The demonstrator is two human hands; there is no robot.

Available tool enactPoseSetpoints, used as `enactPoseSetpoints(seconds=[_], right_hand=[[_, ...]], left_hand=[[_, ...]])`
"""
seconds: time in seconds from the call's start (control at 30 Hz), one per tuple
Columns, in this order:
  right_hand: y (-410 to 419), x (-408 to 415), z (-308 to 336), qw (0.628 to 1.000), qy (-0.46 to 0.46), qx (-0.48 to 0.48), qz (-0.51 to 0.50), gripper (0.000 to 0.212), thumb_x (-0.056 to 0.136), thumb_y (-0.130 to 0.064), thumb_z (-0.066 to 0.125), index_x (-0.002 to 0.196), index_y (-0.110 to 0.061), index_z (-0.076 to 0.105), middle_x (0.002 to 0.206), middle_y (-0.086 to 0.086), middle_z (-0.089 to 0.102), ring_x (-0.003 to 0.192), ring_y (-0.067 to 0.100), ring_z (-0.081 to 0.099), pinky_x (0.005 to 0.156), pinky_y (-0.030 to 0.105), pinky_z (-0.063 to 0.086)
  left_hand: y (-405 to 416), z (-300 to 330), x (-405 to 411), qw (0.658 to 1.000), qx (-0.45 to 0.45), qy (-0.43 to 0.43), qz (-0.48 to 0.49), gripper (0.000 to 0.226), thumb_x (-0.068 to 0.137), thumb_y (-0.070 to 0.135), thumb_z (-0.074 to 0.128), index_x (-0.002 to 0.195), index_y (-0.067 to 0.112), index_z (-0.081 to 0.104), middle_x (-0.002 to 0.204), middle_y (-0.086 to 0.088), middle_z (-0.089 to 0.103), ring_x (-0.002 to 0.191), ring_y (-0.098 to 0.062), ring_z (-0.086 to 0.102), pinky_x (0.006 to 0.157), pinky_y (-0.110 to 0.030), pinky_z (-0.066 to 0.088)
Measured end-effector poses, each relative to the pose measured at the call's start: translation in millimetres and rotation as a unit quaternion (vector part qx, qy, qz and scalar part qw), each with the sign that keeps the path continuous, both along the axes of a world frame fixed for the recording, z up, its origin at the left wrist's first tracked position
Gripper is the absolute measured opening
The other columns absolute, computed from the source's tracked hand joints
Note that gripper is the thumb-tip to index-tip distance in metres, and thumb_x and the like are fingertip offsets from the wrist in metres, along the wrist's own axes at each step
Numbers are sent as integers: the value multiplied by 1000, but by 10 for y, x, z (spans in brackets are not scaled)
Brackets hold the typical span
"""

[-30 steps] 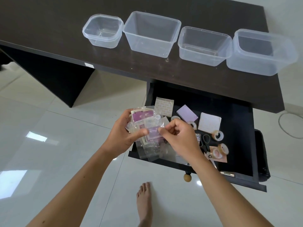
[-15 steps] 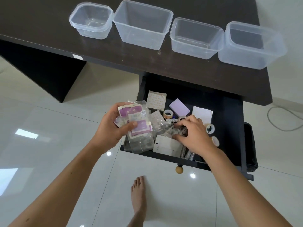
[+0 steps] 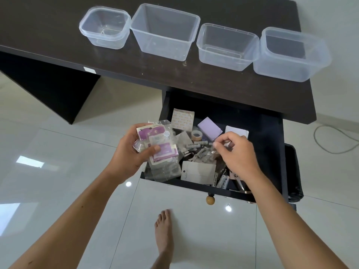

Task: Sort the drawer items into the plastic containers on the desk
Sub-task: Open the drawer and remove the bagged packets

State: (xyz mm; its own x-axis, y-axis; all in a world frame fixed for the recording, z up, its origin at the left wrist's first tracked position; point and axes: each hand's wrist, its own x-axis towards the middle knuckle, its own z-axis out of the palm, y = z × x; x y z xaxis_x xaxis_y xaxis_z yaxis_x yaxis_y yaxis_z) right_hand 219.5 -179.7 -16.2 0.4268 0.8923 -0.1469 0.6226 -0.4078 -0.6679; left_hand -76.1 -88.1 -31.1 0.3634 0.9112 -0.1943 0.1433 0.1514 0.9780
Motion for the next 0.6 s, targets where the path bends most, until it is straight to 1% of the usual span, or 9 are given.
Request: enactPoseSetpoints(seconds=[0.07, 0.13, 0.17, 0.23, 0.27, 0.33, 0.47, 0.57, 0.6], right_hand=[[15, 16, 150, 997, 61, 31, -33, 4, 96, -25, 76, 96, -28, 75, 96, -13, 73, 88, 4, 67, 75, 17, 50], [47, 7, 277, 986, 141, 66, -62, 6, 96, -21, 76, 100, -25, 77, 96, -7, 77, 87, 3, 72, 76, 17, 55], [65, -6, 326, 976, 188, 82, -78, 7, 96, -19, 76, 102, -23, 77, 95, -4, 79, 83, 4, 73, 74, 18, 58], [97, -39, 396, 947, 283, 105, -108, 10, 98, -12, 75, 107, -17, 76, 92, 1, 80, 73, 7, 72, 69, 19, 58], [112, -55, 418, 931, 326, 114, -115, 12, 98, -9, 73, 108, -15, 76, 91, 3, 79, 71, 9, 70, 69, 19, 58], [131, -99, 436, 903, 394, 121, -120, 16, 98, -3, 72, 111, -11, 75, 91, 8, 77, 72, 14, 69, 70, 23, 59], [139, -239, 370, 883, 449, 97, -101, 27, 98, 4, 68, 122, -8, 71, 90, 9, 75, 81, 20, 70, 77, 29, 60], [170, -331, 298, 876, 461, 91, -112, 33, 96, 6, 70, 124, -11, 71, 99, 9, 76, 87, 24, 73, 86, 35, 60], [178, -359, 266, 884, 447, 84, -109, 34, 95, 6, 72, 122, -13, 72, 104, 10, 77, 90, 25, 75, 89, 38, 61]], left_hand=[[5, 14, 1, 1000, 0, 8, 1, 55, 86, 4, 82, 134, 18, 59, 118, -2, 74, 108, -25, 73, 76, -44, 66], [21, 31, 13, 1000, 14, 26, 0, 55, 86, 6, 83, 133, 22, 59, 117, 0, 74, 111, -27, 72, 73, -38, 64], [27, 43, 29, 999, 19, 31, 2, 54, 86, 6, 83, 133, 23, 60, 117, 1, 74, 113, -26, 71, 75, -39, 64], [39, 67, 73, 999, 26, 37, 7, 55, 87, 7, 84, 133, 24, 60, 117, 3, 75, 116, -24, 70, 85, -48, 64], [46, 80, 102, 999, 31, 41, 7, 55, 87, 7, 84, 133, 25, 59, 118, 4, 75, 117, -22, 70, 89, -52, 63], [46, 114, 172, 998, 38, 45, 2, 55, 88, 7, 83, 133, 26, 59, 117, 6, 75, 116, -17, 70, 92, -55, 62], [29, 135, 288, 998, 46, 43, -16, 52, 90, 7, 81, 133, 24, 58, 118, 4, 76, 117, -17, 70, 97, -54, 60], [-6, 141, 340, 998, 38, 36, -28, 46, 95, 13, 76, 136, 23, 56, 122, 4, 75, 119, -17, 70, 98, -54, 60], [-21, 156, 362, 999, 28, 28, -28, 46, 96, 16, 75, 137, 21, 55, 124, 4, 74, 120, -17, 70, 98, -53, 60]])
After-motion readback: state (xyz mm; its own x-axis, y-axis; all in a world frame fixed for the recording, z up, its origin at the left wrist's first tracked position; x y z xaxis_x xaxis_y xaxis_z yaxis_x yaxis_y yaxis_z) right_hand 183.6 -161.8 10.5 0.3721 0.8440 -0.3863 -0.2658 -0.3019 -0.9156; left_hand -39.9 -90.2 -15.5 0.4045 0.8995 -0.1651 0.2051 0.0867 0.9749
